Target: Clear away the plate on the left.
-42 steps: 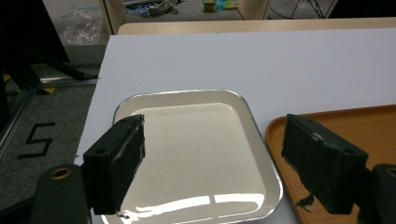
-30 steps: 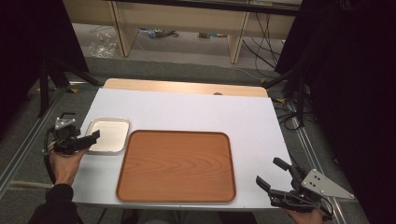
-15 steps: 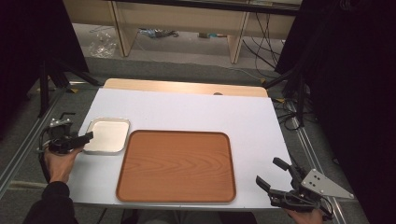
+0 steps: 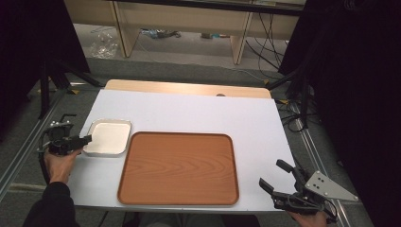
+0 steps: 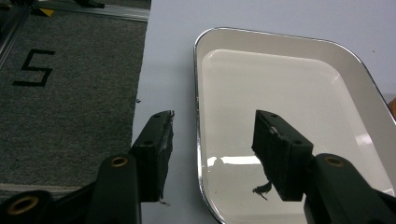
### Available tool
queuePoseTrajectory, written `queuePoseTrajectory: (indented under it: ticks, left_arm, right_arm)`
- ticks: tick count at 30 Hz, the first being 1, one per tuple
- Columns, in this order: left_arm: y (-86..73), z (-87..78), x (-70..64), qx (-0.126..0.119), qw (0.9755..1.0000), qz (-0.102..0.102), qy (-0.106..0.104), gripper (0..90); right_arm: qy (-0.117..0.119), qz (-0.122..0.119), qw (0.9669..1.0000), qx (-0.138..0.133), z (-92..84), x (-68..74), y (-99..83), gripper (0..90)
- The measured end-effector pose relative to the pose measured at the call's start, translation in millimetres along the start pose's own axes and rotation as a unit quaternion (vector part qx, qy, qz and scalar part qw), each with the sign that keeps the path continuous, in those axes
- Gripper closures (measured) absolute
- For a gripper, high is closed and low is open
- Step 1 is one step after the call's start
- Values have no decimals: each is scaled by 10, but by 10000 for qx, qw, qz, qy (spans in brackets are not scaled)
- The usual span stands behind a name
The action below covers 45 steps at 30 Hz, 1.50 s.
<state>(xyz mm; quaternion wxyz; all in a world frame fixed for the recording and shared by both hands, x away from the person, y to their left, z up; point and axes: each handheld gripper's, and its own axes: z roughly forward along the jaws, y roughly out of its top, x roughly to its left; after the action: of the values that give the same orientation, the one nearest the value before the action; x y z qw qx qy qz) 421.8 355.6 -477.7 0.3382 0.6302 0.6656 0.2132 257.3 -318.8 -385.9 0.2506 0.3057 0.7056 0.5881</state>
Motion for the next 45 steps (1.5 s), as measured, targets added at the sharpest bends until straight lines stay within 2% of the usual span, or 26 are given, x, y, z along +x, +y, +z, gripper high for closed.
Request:
queuePoseTrajectory:
  ticks: [1, 2, 9, 10, 12, 13, 14, 16, 18, 19, 21, 26, 28, 31, 34, 35, 36, 37, 40, 45]
  left_arm:
    - [-4, 9, 3, 18, 10000, -44, 14, 481]
    - [0, 16, 16, 68, 10000, 26, 4, 508]
    - [-1, 77, 38, 180, 9998, -1, -62, 586]
    - [-8, 81, 43, 194, 9998, -75, -73, 586]
    - [-9, 100, 64, 243, 9997, -50, -72, 602]
    - [-15, 112, 69, 304, 9994, -135, -50, 623]
    - [-21, 126, 86, 288, 9995, -70, -115, 643]
    - [-33, 147, 71, 325, 9992, -192, -93, 647]
    - [-33, 157, 82, 342, 9993, -111, -105, 651]
    - [-34, 158, 74, 329, 9991, -241, -82, 665]
    - [-32, 168, 88, 325, 9993, -138, -131, 694]
    - [-22, 182, 76, 346, 9991, -174, -187, 764]
    - [-20, 189, 74, 315, 9992, -161, -179, 788]
    - [-25, 183, 92, 261, 9990, -318, -152, 835]
    - [-25, 179, 95, 240, 9990, -335, -161, 861]
    - [-21, 167, 100, 176, 9986, -437, -222, 866]
    - [-21, 167, 100, 176, 9986, -437, -222, 873]
    - [-14, 131, 104, -40, 9973, -656, -334, 881]
    - [4, 117, 81, -74, 9978, -598, -272, 884]
    - [19, 78, 78, -189, 9966, -730, -326, 886]
  right_arm:
    - [-6, -1, 10000, 6, -1, 1, 0, 172]
    - [-39, -11, 10000, 42, -6, 0, 3, 173]
    - [-5, -3, 10000, 5, -1, 0, 0, 173]
    - [-5, 0, 10000, 5, -2, 1, 1, 173]
    - [-6, -5, 10000, 3, 0, 0, 0, 174]
    - [18, 10, 10000, -42, 9, 0, -3, 174]
    - [-2, -4, 10000, 2, 0, -1, 0, 174]
    - [-41, -12, 10000, 46, -6, 0, 2, 175]
    - [-42, -14, 10000, 44, -5, -1, 2, 175]
    - [-40, -14, 10000, 47, -5, -2, 2, 175]
    - [-40, -21, 10000, 45, -6, -2, 2, 176]
    - [-38, -27, 10000, 69, -7, -2, 2, 176]
    - [-39, -27, 10000, 42, -3, -1, 1, 176]
    - [-37, -36, 10000, 68, -7, 0, 2, 177]
    - [-42, 1, 9999, 95, -11, 7, 2, 177]
    - [-51, 61, 9999, 127, -16, 15, 2, 177]
    - [-45, 55, 9999, 126, -15, 13, 2, 176]
    - [-51, 59, 9999, 130, -16, 15, 2, 176]
    - [-41, 63, 9999, 101, -14, 16, 2, 177]
    - [-39, 62, 9999, 100, -17, 16, 2, 177]
